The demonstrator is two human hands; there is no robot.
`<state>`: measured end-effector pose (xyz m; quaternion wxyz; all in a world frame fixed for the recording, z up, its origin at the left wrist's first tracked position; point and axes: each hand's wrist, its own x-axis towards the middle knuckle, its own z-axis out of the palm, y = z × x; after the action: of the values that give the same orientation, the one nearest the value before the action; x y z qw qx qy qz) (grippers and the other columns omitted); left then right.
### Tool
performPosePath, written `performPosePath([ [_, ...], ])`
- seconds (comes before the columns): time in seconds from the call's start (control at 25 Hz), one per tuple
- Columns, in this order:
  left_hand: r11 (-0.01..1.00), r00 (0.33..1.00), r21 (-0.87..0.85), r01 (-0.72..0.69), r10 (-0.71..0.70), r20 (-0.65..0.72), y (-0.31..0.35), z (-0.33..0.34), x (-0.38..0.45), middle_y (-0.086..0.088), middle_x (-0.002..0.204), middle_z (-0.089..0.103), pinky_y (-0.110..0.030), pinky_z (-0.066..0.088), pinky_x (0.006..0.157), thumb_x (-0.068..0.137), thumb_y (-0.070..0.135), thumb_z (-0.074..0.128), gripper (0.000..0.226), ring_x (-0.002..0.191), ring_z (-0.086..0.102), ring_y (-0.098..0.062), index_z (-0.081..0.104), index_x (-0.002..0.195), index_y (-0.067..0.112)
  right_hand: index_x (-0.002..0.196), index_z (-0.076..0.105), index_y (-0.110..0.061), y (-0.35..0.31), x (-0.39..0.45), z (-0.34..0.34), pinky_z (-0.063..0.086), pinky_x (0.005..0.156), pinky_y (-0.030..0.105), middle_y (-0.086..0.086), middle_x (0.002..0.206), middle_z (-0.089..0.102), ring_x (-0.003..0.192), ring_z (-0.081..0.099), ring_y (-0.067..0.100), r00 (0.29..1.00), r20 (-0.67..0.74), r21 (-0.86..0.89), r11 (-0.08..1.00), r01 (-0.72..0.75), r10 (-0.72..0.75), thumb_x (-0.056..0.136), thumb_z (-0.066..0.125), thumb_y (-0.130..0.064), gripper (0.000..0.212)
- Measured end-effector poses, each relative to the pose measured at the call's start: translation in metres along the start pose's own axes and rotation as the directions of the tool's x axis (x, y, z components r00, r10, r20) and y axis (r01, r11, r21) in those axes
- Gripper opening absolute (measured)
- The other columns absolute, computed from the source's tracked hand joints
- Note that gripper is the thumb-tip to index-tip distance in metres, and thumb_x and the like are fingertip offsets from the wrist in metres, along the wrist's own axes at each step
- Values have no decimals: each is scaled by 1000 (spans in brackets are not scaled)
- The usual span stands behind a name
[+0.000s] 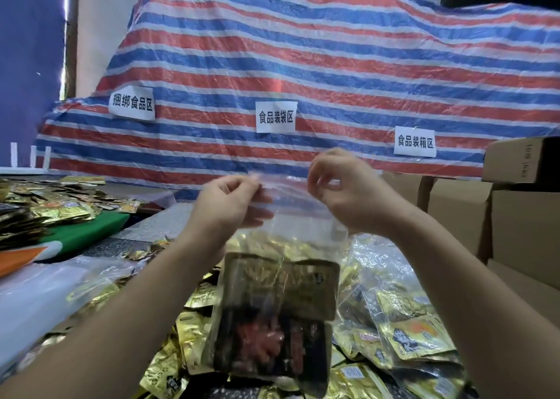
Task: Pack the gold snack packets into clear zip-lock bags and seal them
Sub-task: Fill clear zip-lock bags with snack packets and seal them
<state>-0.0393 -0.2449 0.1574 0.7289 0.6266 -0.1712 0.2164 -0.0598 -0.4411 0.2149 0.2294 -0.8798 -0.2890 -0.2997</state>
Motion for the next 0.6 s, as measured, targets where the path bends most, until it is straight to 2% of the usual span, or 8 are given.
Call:
performPosePath([
  [0.12,997,999,-65,49,-49,11,-22,-1,-8,-4,74,75,-22,54,50,96,30,57,27,59,71,-18,68,83,10,94,59,-22,10,-9,15,55,87,38,-5,100,63,91,63,12,982,128,-29,990,-138,141,99,59,-19,6],
  [0.2,996,999,-70,47,-46,17,-31,-2,-9,-2,73,74,-21,53,50,96,29,56,25,59,71,-16,67,83,11,101,55,-25,18,-12,21,57,78,32,-7,98,66,87,66,11,970,164,48,980,-192,182,98,60,-28,7],
  [0.28,997,999,-71,41,-41,5,-36,0,-7,-1,73,74,-21,53,51,97,29,55,24,59,70,-15,66,84,12,121,49,-28,26,-13,24,54,78,23,-11,105,64,93,65,6,941,274,95,968,-233,199,92,65,-43,36],
  [0.32,996,999,-79,40,-41,-8,-39,1,-5,-1,74,74,-21,53,51,98,29,54,24,59,70,-15,66,85,12,129,46,-29,31,-13,27,52,77,19,-14,107,61,95,62,2,920,343,48,974,-221,192,88,66,-51,51],
  [0.36,995,999,-87,39,-41,-22,-41,1,-4,-1,75,75,-21,53,51,98,30,54,24,60,70,-16,66,86,13,126,49,-28,35,-15,31,48,72,14,-14,102,59,89,60,-1,904,385,-21,981,-192,185,84,67,-57,55],
  [0.4,996,999,-88,32,-35,-38,-42,0,-3,-2,76,75,-21,52,50,97,32,54,25,60,70,-16,67,87,13,110,55,-24,41,-18,36,43,63,11,-14,91,58,76,55,-4,912,372,-71,985,-159,174,82,67,-60,47],
  [0.48,999,997,-38,-16,13,-72,-43,-4,-1,-1,78,75,-21,51,49,95,37,55,27,59,70,-17,68,88,15,73,52,-21,53,-25,39,34,50,14,-12,65,49,53,40,1,963,233,-33,991,-132,136,81,64,-60,42],
  [0.6,990,984,71,-121,129,-120,-42,-7,0,-1,76,73,-20,50,47,93,43,56,28,56,70,-18,69,88,18,62,54,-17,64,-34,33,32,47,15,-12,50,47,45,37,4,996,79,103,994,-39,31,82,57,-58,45],
])
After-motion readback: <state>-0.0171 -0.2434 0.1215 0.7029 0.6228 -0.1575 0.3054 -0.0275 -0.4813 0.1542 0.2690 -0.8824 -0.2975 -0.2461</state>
